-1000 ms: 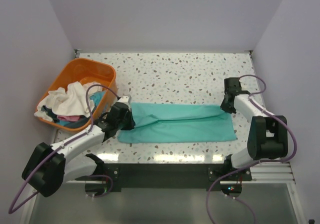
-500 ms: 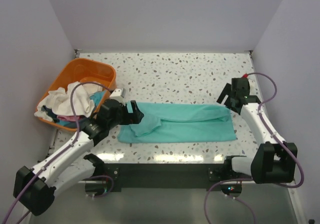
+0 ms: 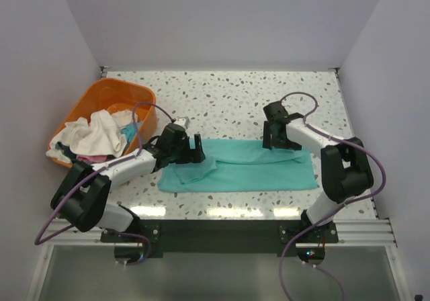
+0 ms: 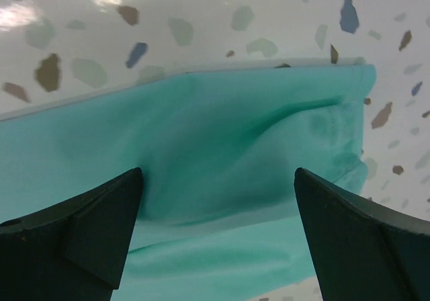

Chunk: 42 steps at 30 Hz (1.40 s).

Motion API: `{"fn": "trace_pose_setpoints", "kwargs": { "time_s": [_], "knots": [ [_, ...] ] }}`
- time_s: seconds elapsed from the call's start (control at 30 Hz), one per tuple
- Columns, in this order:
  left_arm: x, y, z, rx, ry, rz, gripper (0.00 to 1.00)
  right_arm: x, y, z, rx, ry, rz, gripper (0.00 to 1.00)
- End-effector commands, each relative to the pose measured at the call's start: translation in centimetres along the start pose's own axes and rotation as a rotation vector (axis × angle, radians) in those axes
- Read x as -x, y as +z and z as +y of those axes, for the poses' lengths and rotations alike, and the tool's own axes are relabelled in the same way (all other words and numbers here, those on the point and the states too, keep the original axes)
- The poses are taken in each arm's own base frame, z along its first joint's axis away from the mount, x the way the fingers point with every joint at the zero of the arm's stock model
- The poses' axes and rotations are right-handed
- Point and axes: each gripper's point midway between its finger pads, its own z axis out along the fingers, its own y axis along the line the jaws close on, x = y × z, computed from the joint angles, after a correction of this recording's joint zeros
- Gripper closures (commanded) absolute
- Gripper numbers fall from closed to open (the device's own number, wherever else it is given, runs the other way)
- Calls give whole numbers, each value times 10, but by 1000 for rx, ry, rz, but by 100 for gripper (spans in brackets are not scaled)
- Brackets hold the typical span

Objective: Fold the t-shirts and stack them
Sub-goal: Fold the tshirt

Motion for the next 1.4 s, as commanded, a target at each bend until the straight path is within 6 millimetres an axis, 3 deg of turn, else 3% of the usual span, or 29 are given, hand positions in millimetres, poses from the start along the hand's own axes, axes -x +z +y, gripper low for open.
{"fn": "trace_pose_setpoints", "kwargs": {
  "time_s": [0.0,0.23,0.37,0.43,0.6,0.67,0.77,0.8,0.83,0.87,0.9,0.97,1.1,1.13,1.17,1.23,1.27,1.3,1.37],
  "knots": [
    [-11,13,16,47,-22,7,0,-19,6,-41,-217,-20,43,1],
    [-34,17,68,155,-132,66,0,-48,5,-96,-404,85,100,1],
    [-36,14,75,179,-134,73,0,-60,-2,-140,-423,284,123,1],
    [-34,14,74,181,-130,74,0,-63,-4,-150,-406,349,122,1],
    [-18,20,74,203,-116,57,0,-58,-19,-147,-312,387,90,1],
    [-6,24,65,177,-111,44,0,-52,-22,-139,-249,362,81,1],
    [5,39,54,137,-96,55,0,-38,-24,-98,22,349,29,1],
    [11,43,51,125,-93,49,0,-21,-32,-60,262,347,-23,1],
    [15,48,46,106,-88,53,0,-17,-35,-46,353,336,-43,1],
    [32,53,37,88,-83,30,0,-24,-35,-31,438,333,-32,1],
    [30,64,38,89,-72,56,0,-12,-37,-21,501,334,-76,1],
    [42,83,32,79,-54,72,0,-17,-32,-7,516,304,-45,1],
    [65,120,26,89,-28,109,0,-43,-11,0,407,248,62,1],
    [93,127,12,65,-16,72,0,-56,-8,4,387,234,85,1],
    [83,143,19,82,-2,120,0,-65,-7,8,392,227,102,1],
    [99,161,17,72,26,107,0,-80,-8,15,417,219,125,1],
    [134,168,4,44,40,50,0,-95,-7,14,408,225,143,1],
    [120,189,23,72,20,120,0,-101,-9,16,413,222,146,1],
    [138,216,16,17,24,144,0,-126,-13,23,429,189,180,2]
  ]
}}
